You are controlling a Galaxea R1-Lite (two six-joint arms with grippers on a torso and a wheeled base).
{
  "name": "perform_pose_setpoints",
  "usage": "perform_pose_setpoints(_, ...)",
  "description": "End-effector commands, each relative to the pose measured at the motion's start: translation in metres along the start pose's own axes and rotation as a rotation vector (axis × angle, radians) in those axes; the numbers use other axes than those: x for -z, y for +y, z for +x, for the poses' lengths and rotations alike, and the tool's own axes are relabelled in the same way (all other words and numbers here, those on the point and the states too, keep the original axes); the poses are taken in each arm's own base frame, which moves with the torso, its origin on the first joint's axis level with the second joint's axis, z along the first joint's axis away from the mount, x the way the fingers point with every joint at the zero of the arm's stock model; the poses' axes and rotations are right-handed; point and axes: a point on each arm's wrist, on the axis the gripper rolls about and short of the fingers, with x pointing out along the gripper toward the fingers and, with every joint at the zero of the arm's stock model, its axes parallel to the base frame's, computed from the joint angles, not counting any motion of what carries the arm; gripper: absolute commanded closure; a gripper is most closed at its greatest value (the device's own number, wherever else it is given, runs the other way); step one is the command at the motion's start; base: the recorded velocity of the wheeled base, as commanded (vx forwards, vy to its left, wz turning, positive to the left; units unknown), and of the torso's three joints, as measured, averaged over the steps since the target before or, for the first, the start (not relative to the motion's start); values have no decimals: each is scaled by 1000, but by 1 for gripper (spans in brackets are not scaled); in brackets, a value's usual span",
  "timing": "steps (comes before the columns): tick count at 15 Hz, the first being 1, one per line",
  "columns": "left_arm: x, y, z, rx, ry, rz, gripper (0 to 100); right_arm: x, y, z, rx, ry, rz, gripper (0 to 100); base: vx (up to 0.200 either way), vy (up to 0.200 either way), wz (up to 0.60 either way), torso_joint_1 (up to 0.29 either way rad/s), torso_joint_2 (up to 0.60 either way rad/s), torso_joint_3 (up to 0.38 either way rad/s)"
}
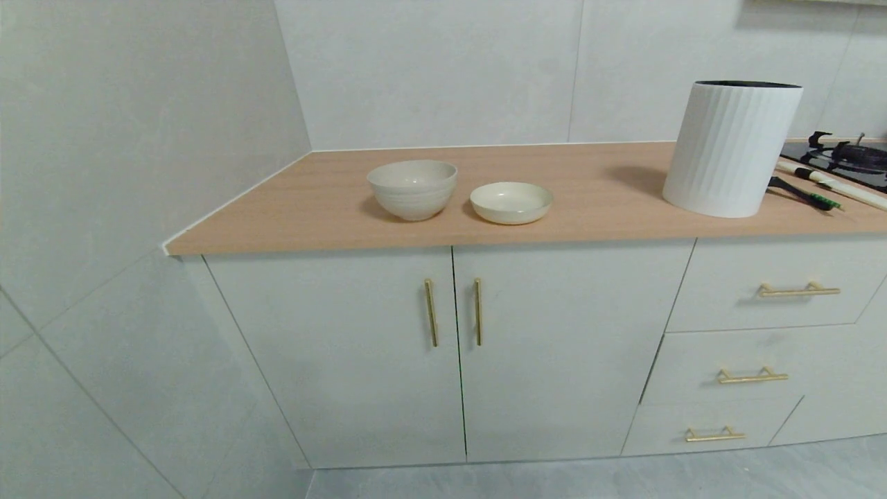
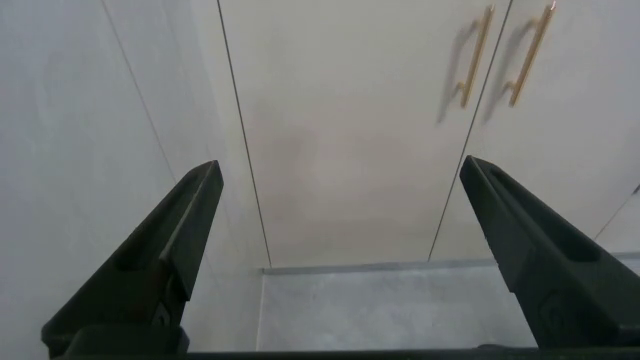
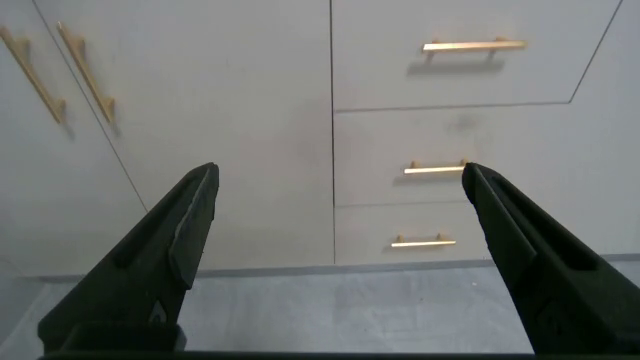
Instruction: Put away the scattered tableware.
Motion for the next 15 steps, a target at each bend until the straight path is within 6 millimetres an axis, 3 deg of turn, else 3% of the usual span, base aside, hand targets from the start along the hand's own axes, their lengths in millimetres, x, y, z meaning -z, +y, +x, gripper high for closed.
perform_pose_setpoints(1, 0, 0, 0, 0, 0, 0, 0, 0, 0, 0, 0, -1, 0, 0, 0, 0, 0, -149, 452, 310)
perform_pose_setpoints(7, 0, 0, 0, 0, 0, 0, 0, 0, 0, 0, 0, -1, 0, 0, 0, 0, 0, -93, 412, 308)
perform_pose_setpoints(15, 0, 0, 0, 0, 0, 0, 0, 0, 0, 0, 0, 1, -3, 0, 0, 0, 0, -7, 26, 21)
